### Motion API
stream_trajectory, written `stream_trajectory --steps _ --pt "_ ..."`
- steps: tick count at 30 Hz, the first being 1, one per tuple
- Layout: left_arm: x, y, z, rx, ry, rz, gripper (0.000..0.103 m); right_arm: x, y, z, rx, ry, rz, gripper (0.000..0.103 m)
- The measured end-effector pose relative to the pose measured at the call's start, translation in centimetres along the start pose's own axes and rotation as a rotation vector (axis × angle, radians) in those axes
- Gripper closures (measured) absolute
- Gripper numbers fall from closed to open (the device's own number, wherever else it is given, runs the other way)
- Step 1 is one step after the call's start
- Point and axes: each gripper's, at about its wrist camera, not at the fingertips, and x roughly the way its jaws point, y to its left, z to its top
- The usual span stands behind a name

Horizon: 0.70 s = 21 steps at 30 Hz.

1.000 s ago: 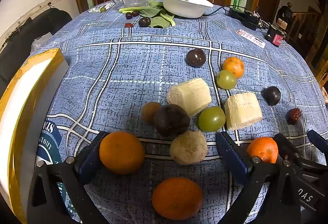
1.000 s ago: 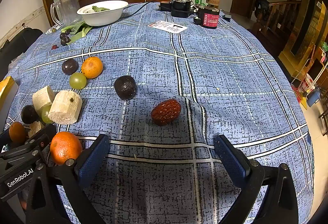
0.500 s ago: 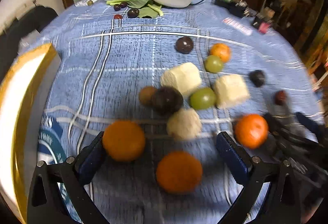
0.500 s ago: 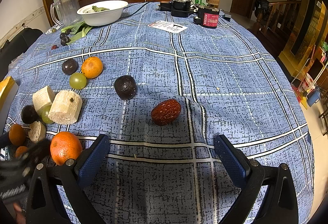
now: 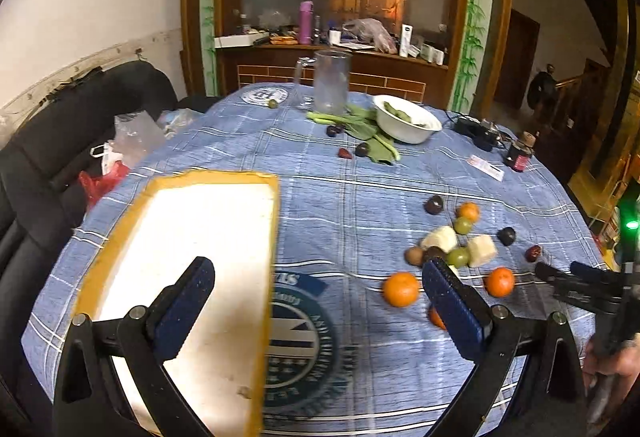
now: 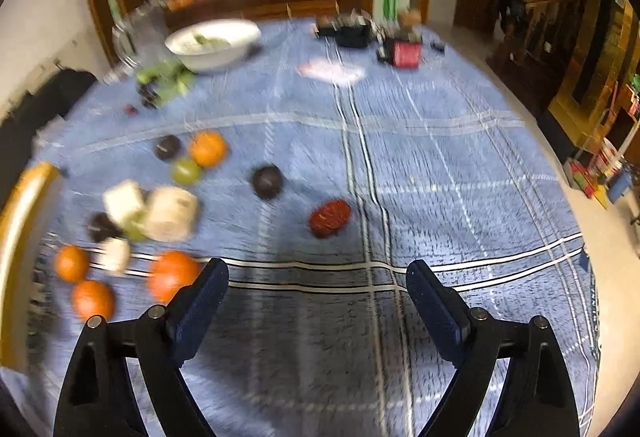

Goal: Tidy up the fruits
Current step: 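Close the left tool on a mandarin orange and lift it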

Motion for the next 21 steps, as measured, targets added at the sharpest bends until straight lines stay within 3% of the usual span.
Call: stream_trajectory --steps 2,4,6,9,11,15,21 --pt "0.3 0.5 -0.6 -0.016 0.023 -0.024 0.0 -1.4 0.9 -0.4 -0.015 -0.025 0.058 0.01" --pt "1.1 0.1 -1.4 -0.023 0.07 -0.094 0.0 -2.1 2.0 -0.9 -0.033 -0.039 0.095 0.011" --pt "1.7 -1.2 -2.2 -0.005 0.102 -0.167 0.005 -2.2 2.9 -1.1 -0.056 -0.04 0.121 0.02" --pt "2.0 -2.8 -3.0 0.036 0.126 -0.231 0.034 -1.7 3.9 -1.3 -0.076 -0.016 0.165 0.039" --pt "2.3 -4.0 -3.4 0.059 0.139 -0.282 0.04 -0.9 4.4 -1.3 -0.077 0.004 0.192 0.045" --pt "2.8 -6.6 -4.0 0.116 0.151 -0.372 0.04 0.4 4.7 -1.3 -0.075 0.022 0.226 0.047" --pt "5.5 -9.1 -4.8 0.182 0.211 -0.395 0.044 2.3 5.7 -1.2 -0.088 0.064 0.266 0.047"
